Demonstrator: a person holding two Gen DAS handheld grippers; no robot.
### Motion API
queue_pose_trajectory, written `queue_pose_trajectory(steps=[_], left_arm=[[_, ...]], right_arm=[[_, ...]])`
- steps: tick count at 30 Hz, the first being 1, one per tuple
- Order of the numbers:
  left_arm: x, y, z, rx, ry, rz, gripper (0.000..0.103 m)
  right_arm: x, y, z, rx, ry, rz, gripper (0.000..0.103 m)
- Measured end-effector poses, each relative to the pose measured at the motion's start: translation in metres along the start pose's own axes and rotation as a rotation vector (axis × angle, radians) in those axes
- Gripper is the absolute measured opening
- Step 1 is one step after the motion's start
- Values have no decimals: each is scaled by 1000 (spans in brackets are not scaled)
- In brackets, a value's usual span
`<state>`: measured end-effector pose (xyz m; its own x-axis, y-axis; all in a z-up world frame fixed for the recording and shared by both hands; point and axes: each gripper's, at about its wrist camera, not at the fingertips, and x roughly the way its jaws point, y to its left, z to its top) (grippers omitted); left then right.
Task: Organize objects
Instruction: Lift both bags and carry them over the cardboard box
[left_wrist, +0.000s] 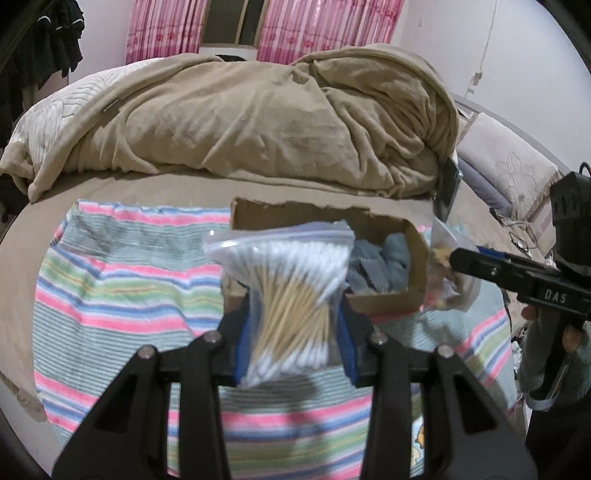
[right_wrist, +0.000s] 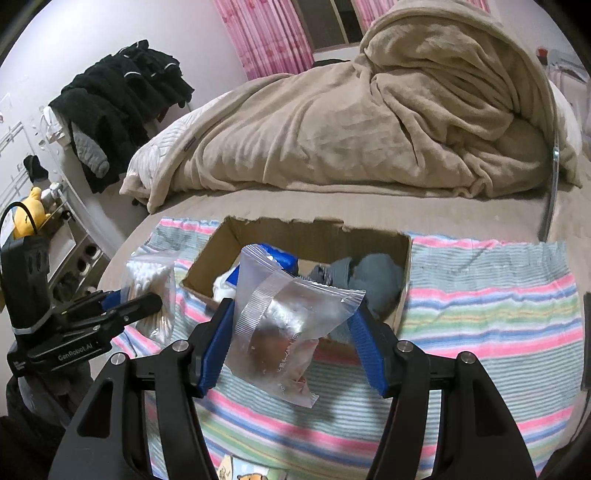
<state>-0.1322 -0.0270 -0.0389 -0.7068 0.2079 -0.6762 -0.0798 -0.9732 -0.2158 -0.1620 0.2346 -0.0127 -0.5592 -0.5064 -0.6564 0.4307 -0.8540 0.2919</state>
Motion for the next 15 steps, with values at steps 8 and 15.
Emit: queue_pose_trajectory(steps=[8, 15], left_arm=[[17, 7, 18, 7, -10, 1, 40], [41, 9, 30, 13, -2, -6, 40]], right_arm=[[20, -6, 19, -17, -9, -14, 65], [44, -13, 26, -15, 8, -10, 65]])
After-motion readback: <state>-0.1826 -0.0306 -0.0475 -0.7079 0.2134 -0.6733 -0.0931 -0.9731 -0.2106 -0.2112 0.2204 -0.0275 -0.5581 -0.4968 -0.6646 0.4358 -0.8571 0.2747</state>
